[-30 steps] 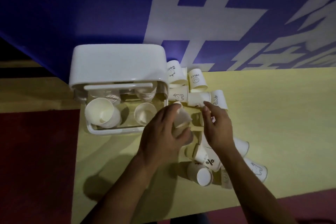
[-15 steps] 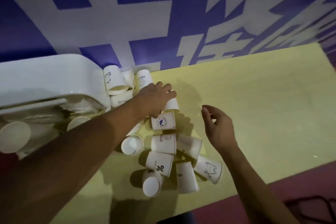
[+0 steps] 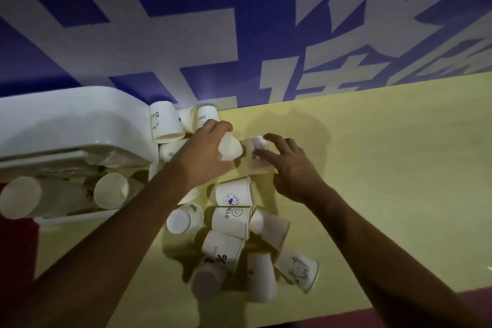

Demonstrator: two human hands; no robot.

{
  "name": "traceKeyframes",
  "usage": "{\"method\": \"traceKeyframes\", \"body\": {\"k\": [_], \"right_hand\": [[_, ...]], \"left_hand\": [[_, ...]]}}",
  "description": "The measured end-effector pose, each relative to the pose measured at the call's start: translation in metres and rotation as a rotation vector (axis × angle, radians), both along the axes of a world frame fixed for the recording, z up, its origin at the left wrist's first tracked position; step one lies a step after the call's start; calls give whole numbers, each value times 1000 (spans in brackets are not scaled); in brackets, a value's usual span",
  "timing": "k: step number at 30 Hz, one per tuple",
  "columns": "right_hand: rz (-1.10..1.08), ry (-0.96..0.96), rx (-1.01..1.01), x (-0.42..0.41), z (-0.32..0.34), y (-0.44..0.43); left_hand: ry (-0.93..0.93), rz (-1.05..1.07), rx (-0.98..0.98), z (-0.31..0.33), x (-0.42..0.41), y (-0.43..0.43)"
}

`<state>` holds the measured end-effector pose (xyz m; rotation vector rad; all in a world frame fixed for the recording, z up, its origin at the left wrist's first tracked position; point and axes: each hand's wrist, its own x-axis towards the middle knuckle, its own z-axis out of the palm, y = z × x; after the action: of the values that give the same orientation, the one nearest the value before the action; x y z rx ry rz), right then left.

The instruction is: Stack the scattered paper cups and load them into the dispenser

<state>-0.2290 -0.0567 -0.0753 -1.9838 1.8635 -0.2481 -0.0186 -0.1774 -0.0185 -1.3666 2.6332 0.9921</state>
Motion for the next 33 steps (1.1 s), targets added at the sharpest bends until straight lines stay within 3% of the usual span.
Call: {"method": "traceKeyframes", "body": {"k": [4,11,16,21,25,28,33], "right_hand": [[359,305,46,-23,-5,-21],[724,554,42,-10,-3,-43],[668,610,-50,0,-9,-45],[183,302,-39,0,8,-28],[-178,-53,-76,25,37,-6],[-268,-304,-115,65,58,6],[-262,-510,-150,150,86,11]], "left_hand": [[248,229,59,21,30,30],[280,316,66,4,55,53],[267,382,87,4,71,55],[387,339,37,11,97,64],[490,372,73,18,123,75],[509,381,49,25,147,78],[491,369,-19,43,201,79]]}}
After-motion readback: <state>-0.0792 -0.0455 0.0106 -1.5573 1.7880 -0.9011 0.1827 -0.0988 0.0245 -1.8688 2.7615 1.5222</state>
